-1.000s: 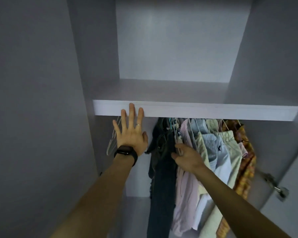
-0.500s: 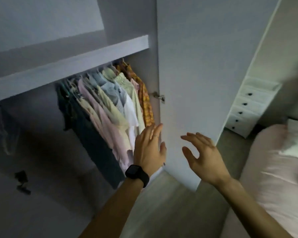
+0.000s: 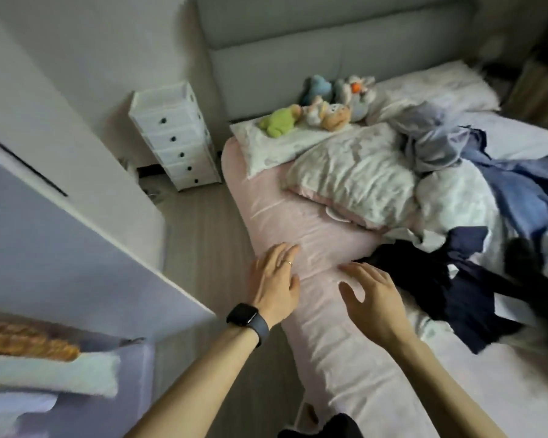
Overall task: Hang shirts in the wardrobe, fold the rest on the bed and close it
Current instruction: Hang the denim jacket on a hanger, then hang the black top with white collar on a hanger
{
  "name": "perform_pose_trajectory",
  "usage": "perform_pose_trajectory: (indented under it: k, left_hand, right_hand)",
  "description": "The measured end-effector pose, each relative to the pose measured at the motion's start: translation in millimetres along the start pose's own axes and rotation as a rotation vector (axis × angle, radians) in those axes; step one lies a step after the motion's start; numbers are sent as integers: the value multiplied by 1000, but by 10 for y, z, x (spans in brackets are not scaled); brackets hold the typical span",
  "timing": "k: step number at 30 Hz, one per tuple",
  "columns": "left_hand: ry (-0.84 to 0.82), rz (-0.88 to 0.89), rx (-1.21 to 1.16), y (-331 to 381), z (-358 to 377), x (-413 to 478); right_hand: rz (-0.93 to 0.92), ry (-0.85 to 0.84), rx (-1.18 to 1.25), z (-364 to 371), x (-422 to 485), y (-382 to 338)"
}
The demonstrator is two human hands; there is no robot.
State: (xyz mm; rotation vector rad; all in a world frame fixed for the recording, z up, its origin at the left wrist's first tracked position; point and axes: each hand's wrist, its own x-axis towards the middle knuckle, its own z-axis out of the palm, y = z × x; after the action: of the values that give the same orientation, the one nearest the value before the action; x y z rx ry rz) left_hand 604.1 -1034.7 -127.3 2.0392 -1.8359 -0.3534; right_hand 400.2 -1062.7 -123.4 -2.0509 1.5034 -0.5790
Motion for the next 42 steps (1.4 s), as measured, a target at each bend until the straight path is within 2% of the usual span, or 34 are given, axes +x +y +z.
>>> perform_pose_trajectory:
  k: [8,14,18,25,30,33,38,42]
  left_hand:
    - [-315,203,135,622,856,879]
    - [-444,225,172,769,1290,1335]
    - [-524,208,202,681,1744,1806]
    - [-633,126,267,174,2853,2544]
    - [-754,111,302,-348,3813,2870]
    - [-767,105,287,-750,4257,2897]
    - [-714,214,361,-1013,4476,2803]
    - [-896,169,307,-932,4298,2928]
  right_hand:
    - [370,120,19,-567,-66,1052]
    - [570,126,11,-708,24,1602]
    - [691,84,9,-615,399,2028]
    - [807,54,-23,-62,1228,2775]
    - [838,101,-129,499,1815,3353]
    - [875,172,-225,791,2095,3675]
    - [875,355,-231,863,2258,3953]
    - [817,458,-147,636,2318,3799]
